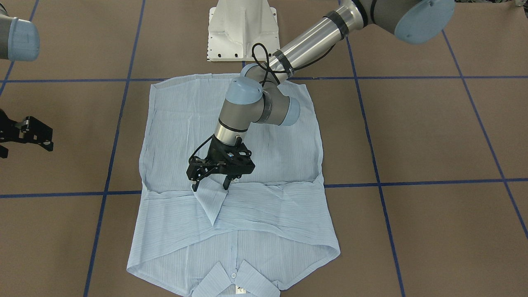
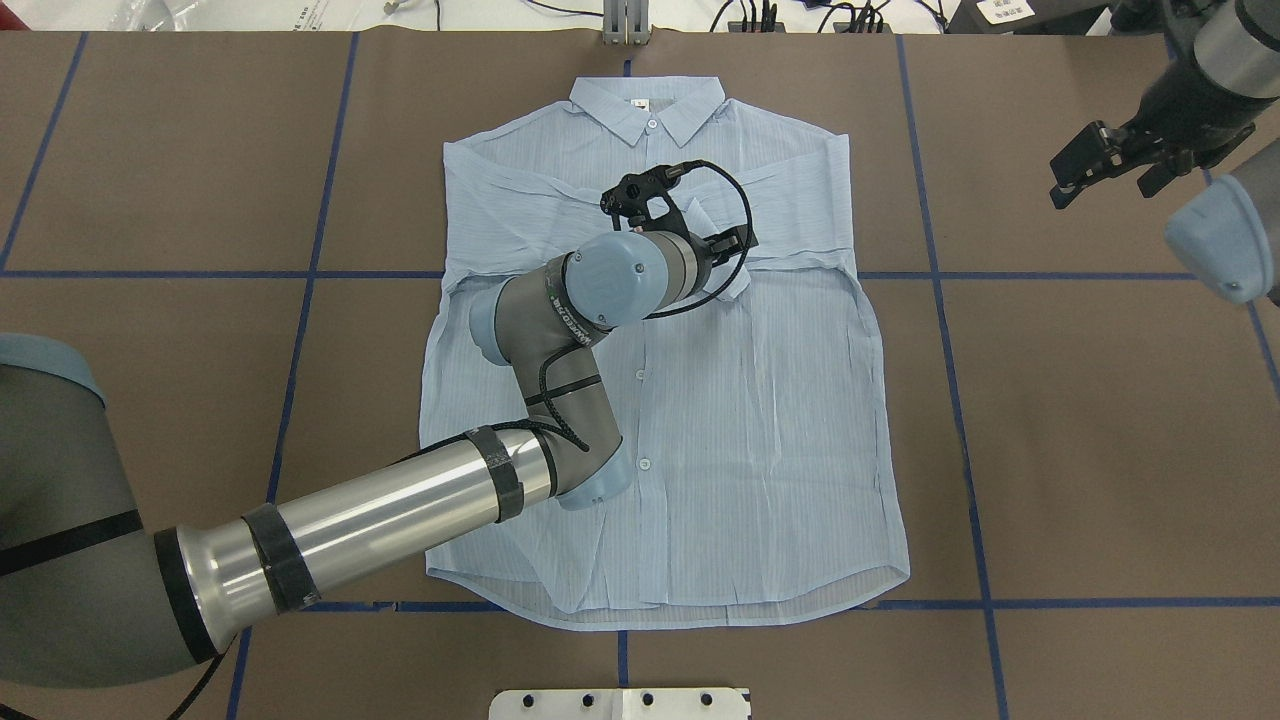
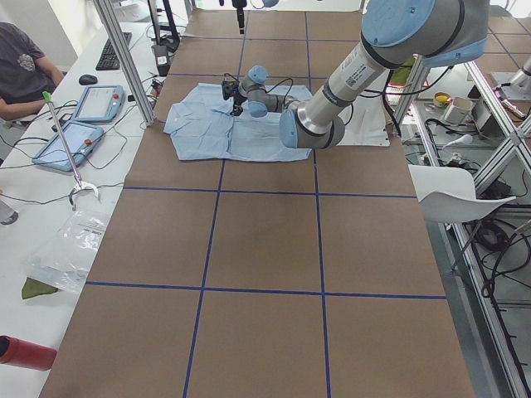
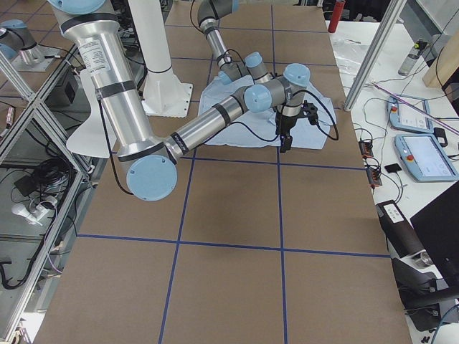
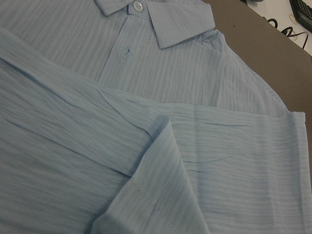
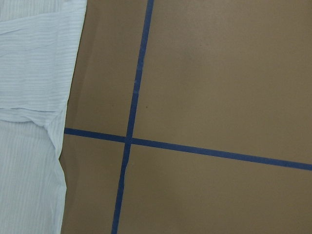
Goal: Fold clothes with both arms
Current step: 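Lay the sleeve over the folded sleeve and release with the left gripper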
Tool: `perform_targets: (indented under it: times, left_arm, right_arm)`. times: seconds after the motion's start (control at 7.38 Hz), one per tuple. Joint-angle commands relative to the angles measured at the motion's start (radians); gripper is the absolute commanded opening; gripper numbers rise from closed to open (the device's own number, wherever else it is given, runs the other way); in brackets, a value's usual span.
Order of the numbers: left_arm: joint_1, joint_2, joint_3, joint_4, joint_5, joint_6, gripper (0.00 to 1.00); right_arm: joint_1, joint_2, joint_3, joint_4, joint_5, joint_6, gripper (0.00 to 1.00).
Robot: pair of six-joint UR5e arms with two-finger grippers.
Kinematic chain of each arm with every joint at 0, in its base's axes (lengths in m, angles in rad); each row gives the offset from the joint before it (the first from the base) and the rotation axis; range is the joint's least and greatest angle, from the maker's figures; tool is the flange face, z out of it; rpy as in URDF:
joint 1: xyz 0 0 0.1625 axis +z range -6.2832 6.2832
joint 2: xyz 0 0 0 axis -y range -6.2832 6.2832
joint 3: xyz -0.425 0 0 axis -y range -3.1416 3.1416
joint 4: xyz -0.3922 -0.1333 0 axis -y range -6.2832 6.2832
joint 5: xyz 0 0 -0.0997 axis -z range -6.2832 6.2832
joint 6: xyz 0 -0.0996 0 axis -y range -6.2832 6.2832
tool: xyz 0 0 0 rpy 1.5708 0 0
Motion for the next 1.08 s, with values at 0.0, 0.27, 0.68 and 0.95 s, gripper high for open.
perform_targets:
  times: [0.0,0.27,0.68,0.95]
  left_arm:
    - [0.000,-0.017,0.029,-0.048,0.001,0.000,1.00]
    - [0.000,-0.051,0.092,-0.109,0.000,0.000,1.00]
    - [0.018,-0.175,0.138,-0.140,-0.019,-0.002,1.00]
    - [0.012,-0.178,0.120,-0.144,-0.054,-0.006,1.00]
  right_arm:
    - [0.002,0.001,0.000,-0.001,0.000,0.000,1.00]
    - [0.005,0.000,0.000,-0.003,0.000,-0.002,1.00]
    - [0.015,0.000,0.000,-0.004,0.002,-0.005,1.00]
    - [0.018,0.006,0.004,-0.003,0.005,-0.003,1.00]
